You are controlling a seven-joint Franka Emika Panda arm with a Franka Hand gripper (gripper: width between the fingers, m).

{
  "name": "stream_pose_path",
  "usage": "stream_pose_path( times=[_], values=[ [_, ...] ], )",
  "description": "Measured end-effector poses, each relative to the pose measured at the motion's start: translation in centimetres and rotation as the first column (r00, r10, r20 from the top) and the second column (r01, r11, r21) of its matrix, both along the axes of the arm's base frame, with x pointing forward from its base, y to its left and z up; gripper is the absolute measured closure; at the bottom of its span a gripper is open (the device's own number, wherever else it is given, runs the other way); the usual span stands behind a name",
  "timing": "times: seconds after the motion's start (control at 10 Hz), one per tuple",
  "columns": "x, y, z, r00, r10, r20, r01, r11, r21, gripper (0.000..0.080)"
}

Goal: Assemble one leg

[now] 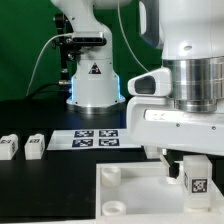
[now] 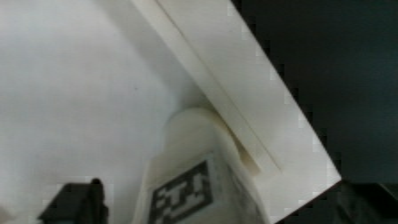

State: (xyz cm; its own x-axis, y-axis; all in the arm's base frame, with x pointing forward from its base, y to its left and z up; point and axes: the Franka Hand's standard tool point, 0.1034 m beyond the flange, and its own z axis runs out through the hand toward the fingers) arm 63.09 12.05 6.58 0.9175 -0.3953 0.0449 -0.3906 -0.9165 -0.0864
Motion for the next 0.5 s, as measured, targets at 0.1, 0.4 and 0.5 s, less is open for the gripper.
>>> stream_pose_path(
  times=[0.1, 0.4, 0.5],
  values=[
    [0.19, -0.44, 0.08, 0.987, 0.163, 0.012, -0.162, 0.987, -0.018, 0.015],
    [0.55, -0.7, 0.19, 0.954, 0.298, 0.036, -0.296, 0.954, -0.037, 0.0272],
    [0.55, -0.71, 0.19, 0.954, 0.296, 0.036, -0.295, 0.955, -0.037, 0.0272]
  ],
)
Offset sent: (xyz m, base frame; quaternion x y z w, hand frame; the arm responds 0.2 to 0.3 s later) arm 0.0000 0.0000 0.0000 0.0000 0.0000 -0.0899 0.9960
